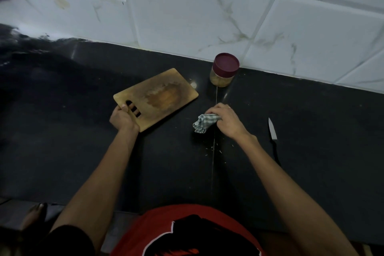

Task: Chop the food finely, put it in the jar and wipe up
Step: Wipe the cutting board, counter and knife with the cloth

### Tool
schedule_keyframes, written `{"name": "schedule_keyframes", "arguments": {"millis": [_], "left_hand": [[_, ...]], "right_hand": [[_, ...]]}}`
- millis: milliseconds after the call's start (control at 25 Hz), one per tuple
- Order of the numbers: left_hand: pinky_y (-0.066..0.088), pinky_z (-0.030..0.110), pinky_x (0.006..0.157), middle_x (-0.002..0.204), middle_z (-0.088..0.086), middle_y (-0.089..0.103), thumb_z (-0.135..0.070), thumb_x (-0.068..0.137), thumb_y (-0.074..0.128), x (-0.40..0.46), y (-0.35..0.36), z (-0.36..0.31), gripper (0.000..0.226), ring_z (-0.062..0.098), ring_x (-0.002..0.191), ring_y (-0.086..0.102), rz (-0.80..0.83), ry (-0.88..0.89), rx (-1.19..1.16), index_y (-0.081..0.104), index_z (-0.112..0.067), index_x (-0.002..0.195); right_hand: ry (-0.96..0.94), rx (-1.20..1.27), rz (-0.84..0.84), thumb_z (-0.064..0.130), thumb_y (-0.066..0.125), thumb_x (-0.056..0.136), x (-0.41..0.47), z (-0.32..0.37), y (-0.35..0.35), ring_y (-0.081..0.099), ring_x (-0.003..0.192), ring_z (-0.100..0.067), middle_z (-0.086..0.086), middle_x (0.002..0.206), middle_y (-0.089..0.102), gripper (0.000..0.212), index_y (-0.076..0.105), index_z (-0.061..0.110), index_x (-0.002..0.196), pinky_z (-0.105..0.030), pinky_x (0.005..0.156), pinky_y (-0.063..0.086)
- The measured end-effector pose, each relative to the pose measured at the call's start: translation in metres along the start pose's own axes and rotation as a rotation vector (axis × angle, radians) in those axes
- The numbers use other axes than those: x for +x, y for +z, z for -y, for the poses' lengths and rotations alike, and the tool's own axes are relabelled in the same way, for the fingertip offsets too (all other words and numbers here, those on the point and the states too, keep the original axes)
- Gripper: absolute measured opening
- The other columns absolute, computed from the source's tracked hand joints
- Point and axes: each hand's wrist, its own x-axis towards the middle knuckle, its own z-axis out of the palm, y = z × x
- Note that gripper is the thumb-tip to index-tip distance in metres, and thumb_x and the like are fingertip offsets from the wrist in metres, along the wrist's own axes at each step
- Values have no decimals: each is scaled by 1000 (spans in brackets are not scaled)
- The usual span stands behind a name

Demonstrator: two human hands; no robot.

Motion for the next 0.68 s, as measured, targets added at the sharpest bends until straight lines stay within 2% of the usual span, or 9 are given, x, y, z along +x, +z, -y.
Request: {"name": "schedule_keyframes", "arguments": {"millis": [240, 360, 400, 520, 600, 680], "left_hand": [[59, 34, 65, 99, 11, 71, -6, 95, 47, 15, 25, -3, 24, 22, 84, 71, -23, 38, 106, 65, -5, 111], [57, 30, 71, 107, 7, 65, 0, 90, 47, 25, 28, -12, 38, 20, 93, 67, -62, 93, 209, 54, -8, 127], [55, 29, 75, 106, 5, 63, -1, 88, 49, 26, 27, -14, 38, 19, 95, 64, -77, 140, 307, 55, -8, 125], [50, 26, 72, 89, -2, 61, -5, 86, 53, 26, 27, -12, 10, 15, 88, 59, -30, 256, 499, 60, -12, 89], [51, 28, 77, 99, 2, 63, -6, 85, 54, 25, 27, -6, 16, 16, 92, 58, 11, 296, 554, 61, -8, 99], [48, 30, 90, 119, 5, 59, -6, 85, 54, 24, 28, -2, 34, 17, 106, 55, 19, 330, 650, 56, -7, 119]], "right_hand": [[18, 13, 15, -12, 45, 84, 6, -4, 5, 48, 111, -20, -4, 115, 56, 50, 69, 18, 116, -27, 92, 34], [36, 38, 7, -12, 46, 84, 11, -8, 4, 50, 112, -22, -4, 114, 56, 50, 69, 17, 116, -26, 92, 34], [43, 50, -19, -12, 46, 84, 14, -8, 3, 50, 112, -22, -5, 114, 57, 50, 69, 17, 117, -28, 92, 35], [78, 35, -176, -12, 46, 83, 36, -6, -3, 51, 110, -26, -9, 112, 57, 51, 66, 15, 121, -33, 90, 39], [98, -46, -234, -12, 45, 81, 60, -5, -5, 51, 111, -31, -13, 113, 57, 54, 64, 14, 125, -39, 91, 42], [124, -143, -153, -9, 44, 82, 84, -4, -3, 49, 115, -34, -14, 117, 55, 55, 60, 16, 129, -44, 94, 42]]}}
